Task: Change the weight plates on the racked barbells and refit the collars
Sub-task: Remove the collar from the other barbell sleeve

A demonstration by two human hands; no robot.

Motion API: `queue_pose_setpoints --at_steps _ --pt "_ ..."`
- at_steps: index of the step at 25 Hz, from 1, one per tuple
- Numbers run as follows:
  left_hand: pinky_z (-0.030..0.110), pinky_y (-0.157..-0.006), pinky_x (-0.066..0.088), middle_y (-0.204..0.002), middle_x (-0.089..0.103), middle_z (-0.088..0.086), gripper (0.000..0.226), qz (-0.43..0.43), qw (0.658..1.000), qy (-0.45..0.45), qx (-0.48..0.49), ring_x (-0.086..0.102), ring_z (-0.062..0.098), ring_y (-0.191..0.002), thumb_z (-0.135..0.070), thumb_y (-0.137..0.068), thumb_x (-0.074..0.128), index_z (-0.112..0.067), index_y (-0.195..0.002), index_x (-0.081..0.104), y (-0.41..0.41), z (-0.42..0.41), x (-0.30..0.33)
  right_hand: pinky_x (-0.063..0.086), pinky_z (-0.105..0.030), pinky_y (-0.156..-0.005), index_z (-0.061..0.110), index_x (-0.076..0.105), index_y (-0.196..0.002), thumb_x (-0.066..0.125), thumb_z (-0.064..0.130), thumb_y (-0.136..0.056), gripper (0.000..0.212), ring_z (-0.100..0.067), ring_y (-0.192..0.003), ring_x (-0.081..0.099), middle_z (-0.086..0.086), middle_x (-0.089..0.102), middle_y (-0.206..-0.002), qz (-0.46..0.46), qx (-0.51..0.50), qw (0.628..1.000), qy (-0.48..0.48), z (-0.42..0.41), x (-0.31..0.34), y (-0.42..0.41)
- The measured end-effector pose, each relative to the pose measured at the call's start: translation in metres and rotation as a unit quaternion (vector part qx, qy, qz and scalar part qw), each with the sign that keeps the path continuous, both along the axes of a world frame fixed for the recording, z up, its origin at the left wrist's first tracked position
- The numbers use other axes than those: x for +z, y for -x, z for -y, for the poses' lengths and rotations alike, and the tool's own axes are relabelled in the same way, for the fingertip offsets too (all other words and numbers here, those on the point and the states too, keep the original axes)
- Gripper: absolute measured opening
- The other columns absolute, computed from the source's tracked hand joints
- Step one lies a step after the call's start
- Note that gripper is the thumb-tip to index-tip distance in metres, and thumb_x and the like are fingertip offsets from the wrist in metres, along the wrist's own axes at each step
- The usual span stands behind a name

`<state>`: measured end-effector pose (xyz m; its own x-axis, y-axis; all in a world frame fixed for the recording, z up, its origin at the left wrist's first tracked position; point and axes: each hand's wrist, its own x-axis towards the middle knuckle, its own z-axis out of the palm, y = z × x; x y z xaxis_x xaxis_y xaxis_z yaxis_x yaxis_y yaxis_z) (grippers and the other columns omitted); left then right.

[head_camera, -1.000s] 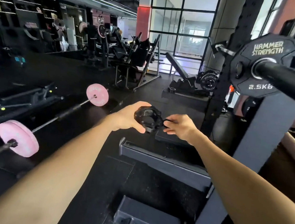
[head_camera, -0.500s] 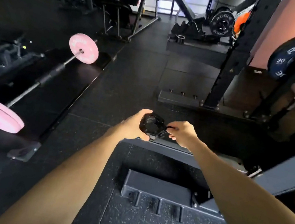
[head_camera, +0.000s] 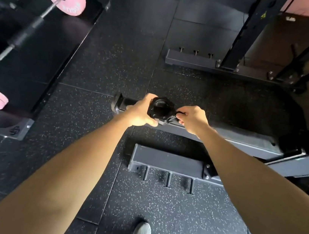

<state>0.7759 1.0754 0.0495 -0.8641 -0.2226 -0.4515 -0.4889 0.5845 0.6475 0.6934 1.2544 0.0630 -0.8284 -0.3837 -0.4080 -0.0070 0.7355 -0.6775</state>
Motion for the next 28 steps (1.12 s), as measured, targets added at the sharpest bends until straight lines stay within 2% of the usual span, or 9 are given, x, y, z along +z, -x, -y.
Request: queue_pose_setpoints --at_steps 3,6,8,11,14,16,20,24,28 --pt "0.053 -0.101 0.039 -0.128 0.048 0.001 0.092 0.015 0.999 0.035 -0.001 0.050 0.029 -0.115 -0.027 -0.064 0.083 -0.039 -0.132 0.021 0.002 -0.001 -0.004 0.057 -0.039 -0.087 0.013 0.072 -0.108 0.059 0.010 -0.094 0.019 -0.023 -0.090 0.069 -0.012 0.071 -0.100 0.014 -0.018 1.000 0.010 0.002 -0.004 0.004" --pt "0.055 -0.100 0.039 -0.120 0.048 0.001 0.090 0.021 0.999 0.049 0.003 0.051 0.029 -0.111 -0.026 -0.064 0.083 -0.036 -0.131 0.022 0.002 -0.004 -0.002 0.058 -0.037 -0.084 0.016 0.071 -0.111 0.060 0.013 -0.094 0.020 -0.024 -0.092 0.069 -0.011 0.071 -0.103 0.026 -0.014 1.000 0.002 0.001 -0.004 0.005" --pt "0.057 -0.103 0.035 -0.130 0.046 0.003 0.098 0.014 0.998 0.053 0.001 0.048 0.032 -0.119 -0.026 -0.059 0.085 -0.037 -0.132 0.021 -0.002 -0.007 0.001 0.058 -0.036 -0.081 0.019 0.065 -0.122 0.060 0.017 -0.094 0.029 -0.025 -0.091 0.067 -0.006 0.068 -0.110 0.007 0.010 1.000 -0.015 -0.001 0.000 0.000" --pt "0.060 -0.108 0.030 -0.152 0.027 0.012 0.117 0.008 0.998 0.045 0.031 0.033 0.039 -0.136 -0.027 -0.054 0.090 -0.047 -0.138 0.011 -0.013 -0.009 0.015 0.056 -0.038 -0.077 0.026 0.042 -0.144 0.061 0.026 -0.092 0.055 -0.021 -0.082 0.061 0.002 0.054 -0.123 -0.041 0.033 0.998 -0.043 -0.008 0.014 -0.010" --pt "0.051 -0.112 0.026 -0.149 0.035 0.008 0.104 -0.026 0.993 0.104 0.056 0.037 0.031 -0.134 -0.040 -0.062 0.086 -0.043 -0.142 0.020 -0.031 -0.012 0.048 0.053 -0.043 -0.090 0.031 0.037 -0.145 0.060 0.039 -0.089 0.061 -0.023 -0.095 0.062 -0.002 0.049 -0.141 -0.115 0.044 0.991 -0.058 -0.015 0.044 -0.022" --pt "0.052 -0.113 0.021 -0.150 0.037 0.000 0.092 -0.063 0.986 0.144 0.062 0.040 0.028 -0.133 -0.048 -0.066 0.080 -0.040 -0.141 0.028 -0.049 -0.020 0.078 0.049 -0.043 -0.097 0.031 0.039 -0.144 0.059 0.046 -0.088 0.061 -0.024 -0.110 0.060 -0.002 0.047 -0.143 -0.151 0.065 0.985 -0.061 -0.021 0.072 -0.036" --pt "0.057 -0.110 0.022 -0.150 0.037 -0.008 0.071 -0.093 0.980 0.156 0.076 0.049 0.027 -0.126 -0.053 -0.072 0.074 -0.040 -0.133 0.040 -0.095 -0.040 0.134 0.041 -0.045 -0.106 0.030 0.041 -0.143 0.058 0.054 -0.086 0.064 -0.024 -0.125 0.051 -0.001 0.042 -0.148 -0.203 0.118 0.970 -0.066 -0.038 0.131 -0.074" --pt "0.051 -0.108 0.029 -0.144 0.042 -0.010 0.067 -0.137 0.973 0.151 0.108 0.049 0.020 -0.125 -0.056 -0.070 0.072 -0.041 -0.129 0.044 -0.168 -0.083 0.190 0.032 -0.045 -0.112 0.029 0.040 -0.144 0.057 0.059 -0.085 0.069 -0.025 -0.134 0.041 0.001 0.039 -0.151 -0.261 0.161 0.950 -0.055 -0.076 0.187 -0.132" --pt "0.047 -0.104 0.040 -0.144 0.043 -0.004 0.073 -0.164 0.970 0.116 0.135 0.047 0.020 -0.127 -0.057 -0.065 0.073 -0.039 -0.129 0.045 -0.241 -0.132 0.238 0.028 -0.044 -0.111 0.027 0.040 -0.144 0.056 0.061 -0.084 0.071 -0.025 -0.137 0.038 0.001 0.038 -0.152 -0.301 0.196 0.932 -0.045 -0.124 0.236 -0.193"
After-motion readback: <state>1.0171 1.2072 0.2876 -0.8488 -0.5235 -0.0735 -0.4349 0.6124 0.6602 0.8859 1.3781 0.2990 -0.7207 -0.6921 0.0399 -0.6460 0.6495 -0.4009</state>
